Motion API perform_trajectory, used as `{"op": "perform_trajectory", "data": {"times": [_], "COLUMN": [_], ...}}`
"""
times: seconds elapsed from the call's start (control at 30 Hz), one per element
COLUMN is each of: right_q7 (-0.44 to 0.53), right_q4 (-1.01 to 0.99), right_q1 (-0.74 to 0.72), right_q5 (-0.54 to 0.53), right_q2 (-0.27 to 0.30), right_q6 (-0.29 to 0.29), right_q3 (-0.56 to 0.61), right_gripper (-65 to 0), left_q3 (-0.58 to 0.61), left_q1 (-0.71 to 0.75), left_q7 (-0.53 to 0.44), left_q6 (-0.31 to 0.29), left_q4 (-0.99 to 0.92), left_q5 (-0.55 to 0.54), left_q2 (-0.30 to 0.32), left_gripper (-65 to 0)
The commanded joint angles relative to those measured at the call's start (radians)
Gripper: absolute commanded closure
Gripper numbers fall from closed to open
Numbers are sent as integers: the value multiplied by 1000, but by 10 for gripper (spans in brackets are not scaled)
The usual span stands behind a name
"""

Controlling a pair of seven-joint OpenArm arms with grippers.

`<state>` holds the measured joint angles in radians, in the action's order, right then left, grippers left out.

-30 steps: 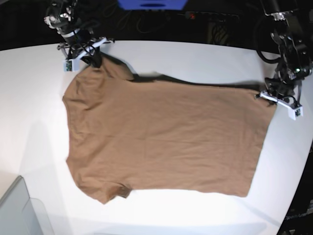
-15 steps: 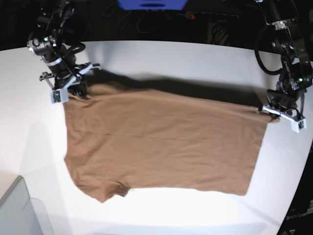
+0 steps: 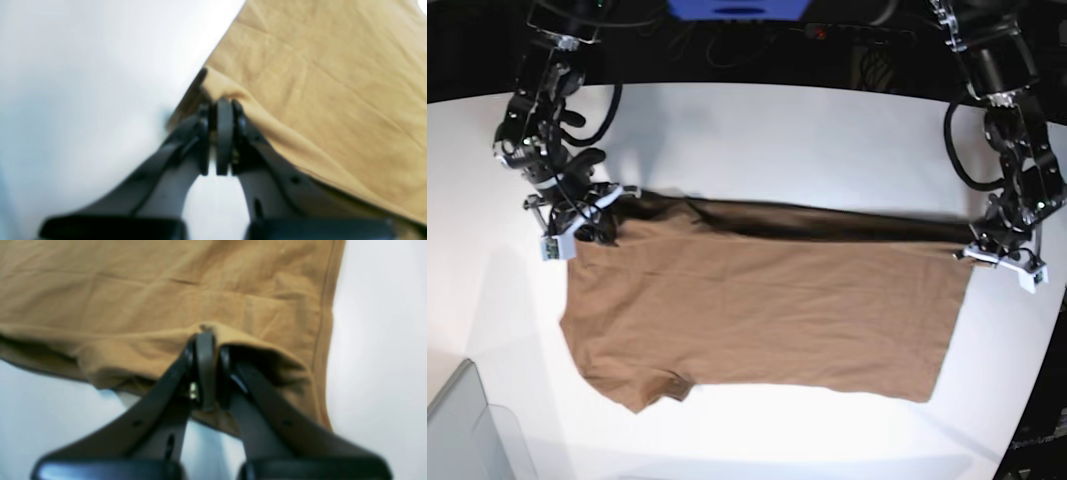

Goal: Layout the t-shirt on the table in an organized manner, then fold the t-shirt properly
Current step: 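Lift the shirt edge with both grippers and pull it taut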

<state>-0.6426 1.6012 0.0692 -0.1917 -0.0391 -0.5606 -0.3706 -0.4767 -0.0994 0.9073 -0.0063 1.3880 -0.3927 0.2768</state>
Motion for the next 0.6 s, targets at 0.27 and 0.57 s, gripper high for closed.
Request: {"op": "perform_trajectory", "data": {"times": [0.27, 0.57], "right_q7": [25, 25], "right_q4": [-60, -63], "right_q1": [-72, -95], "right_q5": [-13, -13], "right_q2": [35, 54], "right_q6": [-2, -3], "right_q3": [-1, 0], "right_gripper": [0, 0], "left_q3": [3, 3], "left_q1": [-67, -118], "left_q7": [-72, -76], "left_q6": [1, 1], "left_q4": [-86, -98], "left_q5": [4, 4], "left_q2": [16, 17], "left_gripper": [-3, -5]}}
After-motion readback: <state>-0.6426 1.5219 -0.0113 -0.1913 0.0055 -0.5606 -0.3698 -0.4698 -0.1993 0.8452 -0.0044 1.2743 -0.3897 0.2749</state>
